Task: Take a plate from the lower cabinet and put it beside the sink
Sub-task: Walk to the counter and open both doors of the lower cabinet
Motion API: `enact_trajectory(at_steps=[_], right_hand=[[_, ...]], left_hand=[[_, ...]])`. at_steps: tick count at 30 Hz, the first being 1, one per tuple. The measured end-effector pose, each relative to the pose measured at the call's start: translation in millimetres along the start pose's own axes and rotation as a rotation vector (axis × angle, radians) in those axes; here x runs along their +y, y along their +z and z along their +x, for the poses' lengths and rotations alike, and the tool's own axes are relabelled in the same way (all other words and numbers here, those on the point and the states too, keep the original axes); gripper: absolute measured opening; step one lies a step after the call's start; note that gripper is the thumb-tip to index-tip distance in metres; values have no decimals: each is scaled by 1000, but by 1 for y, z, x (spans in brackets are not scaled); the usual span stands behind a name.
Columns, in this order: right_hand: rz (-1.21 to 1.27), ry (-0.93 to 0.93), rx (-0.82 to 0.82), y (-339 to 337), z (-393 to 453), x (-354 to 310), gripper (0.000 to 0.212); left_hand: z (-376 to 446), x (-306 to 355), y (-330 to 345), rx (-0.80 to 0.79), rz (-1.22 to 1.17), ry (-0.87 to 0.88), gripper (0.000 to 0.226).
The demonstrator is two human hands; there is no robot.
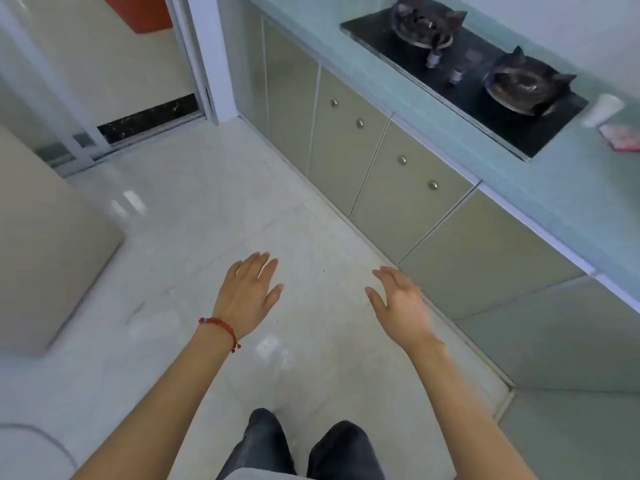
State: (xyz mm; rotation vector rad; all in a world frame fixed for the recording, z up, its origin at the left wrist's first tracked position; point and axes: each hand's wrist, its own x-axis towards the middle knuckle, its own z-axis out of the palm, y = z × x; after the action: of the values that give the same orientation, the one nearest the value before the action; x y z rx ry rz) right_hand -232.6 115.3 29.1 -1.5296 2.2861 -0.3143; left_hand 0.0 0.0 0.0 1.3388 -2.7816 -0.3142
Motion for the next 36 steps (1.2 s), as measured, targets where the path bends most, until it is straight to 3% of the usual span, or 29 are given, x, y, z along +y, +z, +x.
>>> enact_trajectory(at_steps=[5,15,22,36], right_hand=[[1,-93,-42,17,48,-50,50],[-9,-267,-84,43,170,-124,39],[3,-330,-182,50,292,-186,42],[-24,-417,-292,66,492,-318,42]], left_hand=[[0,-58,-8,33,-5,-158,68],[32,-151,-12,-17,-25,-370,70],[114,-226,-29,19,-97,-478,49],[264,-386,-78,52,-138,-555,48]])
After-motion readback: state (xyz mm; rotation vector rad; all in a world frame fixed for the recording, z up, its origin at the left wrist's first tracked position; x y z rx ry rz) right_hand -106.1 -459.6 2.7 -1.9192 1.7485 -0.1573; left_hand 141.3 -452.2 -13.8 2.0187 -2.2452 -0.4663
